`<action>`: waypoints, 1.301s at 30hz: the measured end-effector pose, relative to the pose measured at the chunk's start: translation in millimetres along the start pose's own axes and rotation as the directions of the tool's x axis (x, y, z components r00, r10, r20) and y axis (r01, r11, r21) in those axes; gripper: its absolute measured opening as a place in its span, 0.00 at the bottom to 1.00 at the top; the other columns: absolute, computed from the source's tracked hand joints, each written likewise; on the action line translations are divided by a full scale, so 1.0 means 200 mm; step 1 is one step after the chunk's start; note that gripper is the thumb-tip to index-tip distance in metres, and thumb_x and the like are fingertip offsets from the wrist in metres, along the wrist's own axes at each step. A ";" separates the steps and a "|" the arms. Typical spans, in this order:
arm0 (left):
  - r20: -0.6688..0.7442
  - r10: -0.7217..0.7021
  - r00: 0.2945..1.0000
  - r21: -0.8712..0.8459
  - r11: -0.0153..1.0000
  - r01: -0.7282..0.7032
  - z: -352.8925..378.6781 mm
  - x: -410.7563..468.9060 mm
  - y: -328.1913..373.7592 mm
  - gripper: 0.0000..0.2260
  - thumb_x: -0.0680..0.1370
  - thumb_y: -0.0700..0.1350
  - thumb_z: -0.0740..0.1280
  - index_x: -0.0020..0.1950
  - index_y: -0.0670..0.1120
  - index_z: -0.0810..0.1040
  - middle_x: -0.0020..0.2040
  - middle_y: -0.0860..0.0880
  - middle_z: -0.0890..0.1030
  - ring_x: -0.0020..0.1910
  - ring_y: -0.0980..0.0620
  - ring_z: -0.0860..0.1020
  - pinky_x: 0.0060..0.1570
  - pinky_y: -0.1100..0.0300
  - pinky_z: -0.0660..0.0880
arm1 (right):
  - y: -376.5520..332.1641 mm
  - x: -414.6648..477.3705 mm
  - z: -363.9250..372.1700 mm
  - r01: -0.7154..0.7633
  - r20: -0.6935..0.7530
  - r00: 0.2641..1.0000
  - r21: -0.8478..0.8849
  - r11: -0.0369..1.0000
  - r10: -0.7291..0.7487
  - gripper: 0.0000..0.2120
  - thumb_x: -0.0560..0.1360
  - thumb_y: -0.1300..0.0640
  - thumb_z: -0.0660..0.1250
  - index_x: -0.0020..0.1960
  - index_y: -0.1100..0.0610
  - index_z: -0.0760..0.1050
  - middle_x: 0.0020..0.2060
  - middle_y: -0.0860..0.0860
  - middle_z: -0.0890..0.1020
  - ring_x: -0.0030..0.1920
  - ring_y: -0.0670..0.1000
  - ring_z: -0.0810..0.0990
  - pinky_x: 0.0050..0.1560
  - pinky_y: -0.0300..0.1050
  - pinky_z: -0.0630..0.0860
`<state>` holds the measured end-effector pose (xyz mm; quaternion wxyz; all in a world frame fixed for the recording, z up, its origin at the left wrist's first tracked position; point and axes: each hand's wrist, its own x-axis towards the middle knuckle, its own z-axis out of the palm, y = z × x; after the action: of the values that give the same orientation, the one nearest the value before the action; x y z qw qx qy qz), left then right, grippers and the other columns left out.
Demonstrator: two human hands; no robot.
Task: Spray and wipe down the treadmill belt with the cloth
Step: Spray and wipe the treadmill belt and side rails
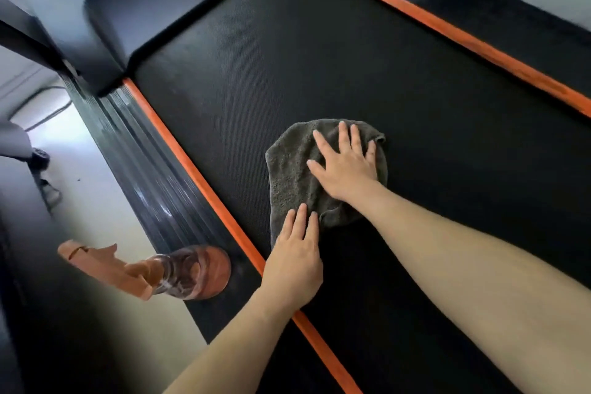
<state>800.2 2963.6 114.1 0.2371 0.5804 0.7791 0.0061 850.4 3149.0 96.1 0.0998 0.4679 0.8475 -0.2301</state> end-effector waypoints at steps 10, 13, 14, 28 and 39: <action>-0.204 -0.048 0.978 -0.014 0.999 0.046 0.17 -0.14 0.03 0.29 0.70 0.37 0.67 0.72 0.38 0.71 0.72 0.37 0.70 0.71 0.39 0.71 0.70 0.51 0.61 | 0.17 -0.34 0.24 0.028 -0.155 0.987 -0.109 0.994 -0.045 0.27 0.83 0.51 0.47 0.81 0.53 0.50 0.81 0.54 0.51 0.80 0.56 0.47 0.78 0.57 0.47; -0.180 0.065 0.982 -0.010 0.998 -0.068 0.21 -0.04 0.21 0.24 0.78 0.50 0.56 0.69 0.40 0.76 0.70 0.42 0.75 0.69 0.45 0.74 0.67 0.50 0.72 | 0.47 -0.50 0.16 -0.286 -0.209 0.939 -0.039 0.957 0.272 0.28 0.84 0.49 0.47 0.82 0.54 0.45 0.81 0.54 0.48 0.80 0.56 0.44 0.79 0.57 0.46; -0.174 0.064 0.983 -0.037 0.997 -0.071 0.21 -0.01 0.25 0.25 0.79 0.52 0.55 0.70 0.40 0.75 0.71 0.43 0.74 0.70 0.45 0.73 0.66 0.50 0.74 | 0.51 -0.53 0.14 -0.365 -0.207 0.911 -0.009 0.931 0.355 0.29 0.84 0.48 0.47 0.82 0.54 0.44 0.81 0.55 0.48 0.80 0.56 0.44 0.79 0.58 0.46; -0.192 -0.055 0.980 -0.138 0.990 0.028 0.14 -0.19 -0.16 0.30 0.70 0.29 0.72 0.70 0.30 0.67 0.70 0.29 0.68 0.70 0.30 0.68 0.66 0.37 0.70 | -0.23 -0.62 0.22 0.070 0.175 0.984 -0.269 0.961 -0.023 0.33 0.84 0.52 0.53 0.81 0.59 0.39 0.80 0.58 0.39 0.79 0.57 0.37 0.78 0.57 0.37; -0.397 0.016 0.918 -0.083 0.995 -0.053 0.30 0.12 0.08 0.26 0.81 0.47 0.49 0.76 0.33 0.63 0.76 0.34 0.63 0.76 0.36 0.61 0.74 0.42 0.60 | 0.12 -0.52 0.29 0.112 -0.071 0.991 -0.066 0.992 -0.117 0.28 0.86 0.53 0.47 0.81 0.58 0.40 0.80 0.57 0.40 0.79 0.55 0.36 0.78 0.50 0.40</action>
<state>831.6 2974.8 57.0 0.1009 0.5693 0.7994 0.1633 923.5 3054.7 78.8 0.0689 0.4235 0.8827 -0.1916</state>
